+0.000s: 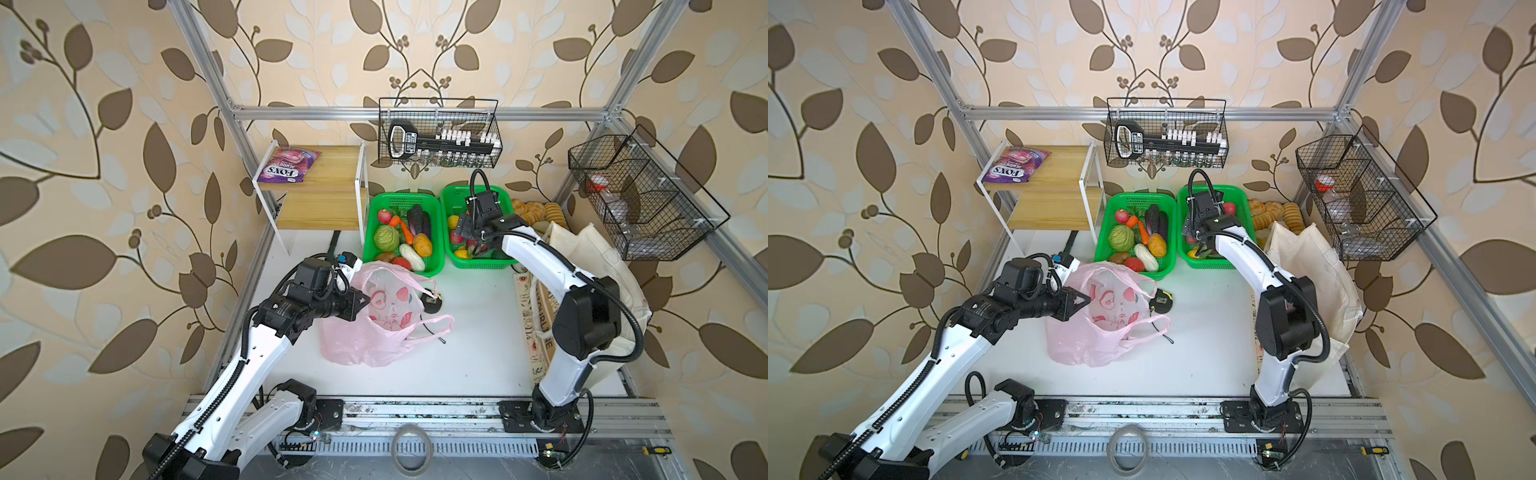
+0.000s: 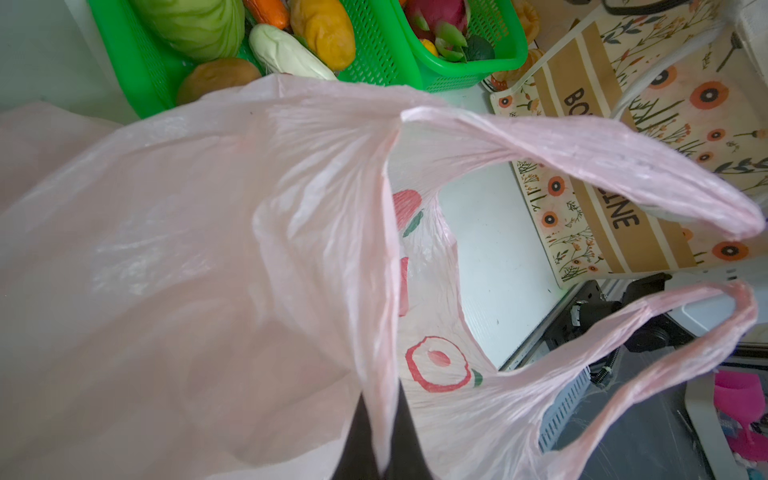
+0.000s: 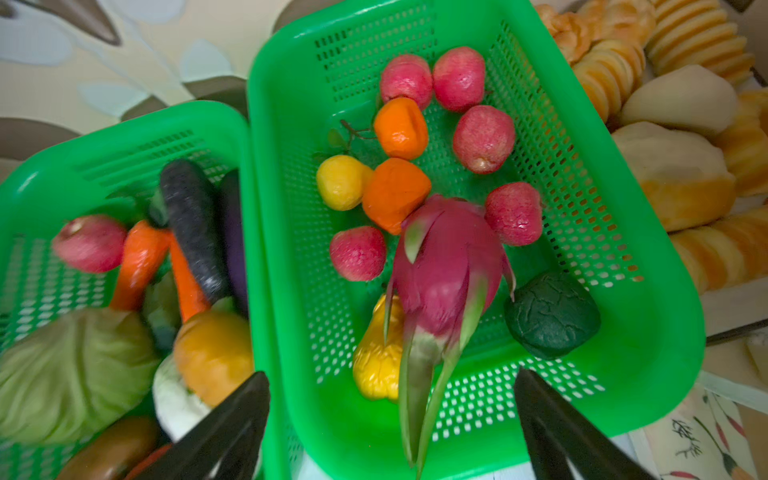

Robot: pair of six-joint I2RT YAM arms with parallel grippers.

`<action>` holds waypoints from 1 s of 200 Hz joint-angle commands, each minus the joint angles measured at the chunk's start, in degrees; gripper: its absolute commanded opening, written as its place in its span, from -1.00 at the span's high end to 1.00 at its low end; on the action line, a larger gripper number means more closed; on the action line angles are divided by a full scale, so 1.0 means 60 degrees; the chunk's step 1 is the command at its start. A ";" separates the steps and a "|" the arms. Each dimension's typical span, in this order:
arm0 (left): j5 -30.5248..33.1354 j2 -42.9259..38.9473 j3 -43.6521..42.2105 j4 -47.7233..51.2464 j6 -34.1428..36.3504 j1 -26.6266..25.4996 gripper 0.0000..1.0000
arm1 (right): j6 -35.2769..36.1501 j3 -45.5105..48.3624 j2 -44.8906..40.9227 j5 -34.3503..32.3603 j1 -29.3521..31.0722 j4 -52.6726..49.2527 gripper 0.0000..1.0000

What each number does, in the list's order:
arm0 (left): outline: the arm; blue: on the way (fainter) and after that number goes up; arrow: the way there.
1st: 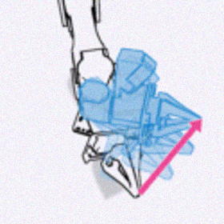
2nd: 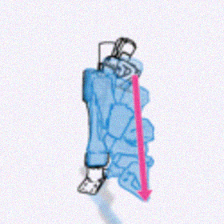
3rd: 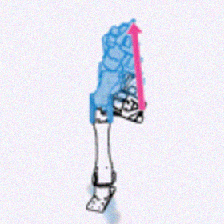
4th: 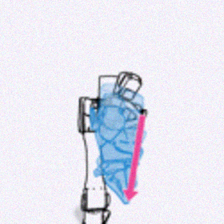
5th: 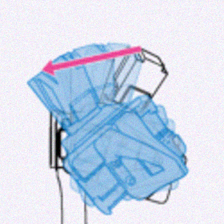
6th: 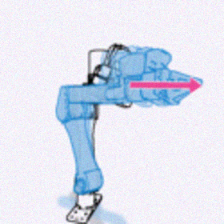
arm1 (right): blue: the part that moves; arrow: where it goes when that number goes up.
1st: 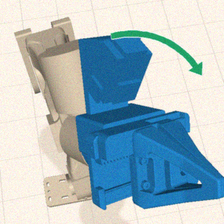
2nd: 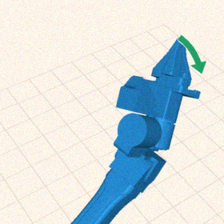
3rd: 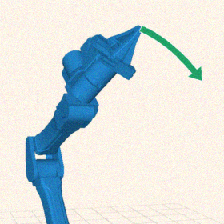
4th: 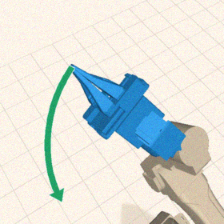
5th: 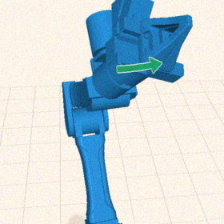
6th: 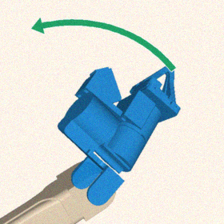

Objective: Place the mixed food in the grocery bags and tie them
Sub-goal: 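Reach the right gripper into the fruit basket and grasp the pink dragon fruit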

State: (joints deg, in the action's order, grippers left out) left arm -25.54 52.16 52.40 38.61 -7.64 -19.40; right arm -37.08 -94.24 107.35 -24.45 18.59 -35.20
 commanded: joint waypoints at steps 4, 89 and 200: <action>0.0076 -0.0154 -0.0073 -0.0752 0.0116 0.0084 1.00 | -0.0867 -0.0365 0.0607 -0.0482 -0.0366 -0.0300 -0.87; -0.0240 0.0198 -0.0018 -0.0782 0.0039 0.0084 1.00 | -0.1024 -0.1242 0.2787 0.1437 -0.1033 -0.0205 -0.97; 0.0059 0.0205 0.0085 -0.0722 -0.0584 0.0084 1.00 | 0.0923 -0.0536 0.0317 0.1595 -0.0787 0.0567 -0.28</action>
State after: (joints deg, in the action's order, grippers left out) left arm -25.06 53.69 52.29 35.44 -9.04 -19.40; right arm -36.29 -98.80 118.43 -15.64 12.91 -34.76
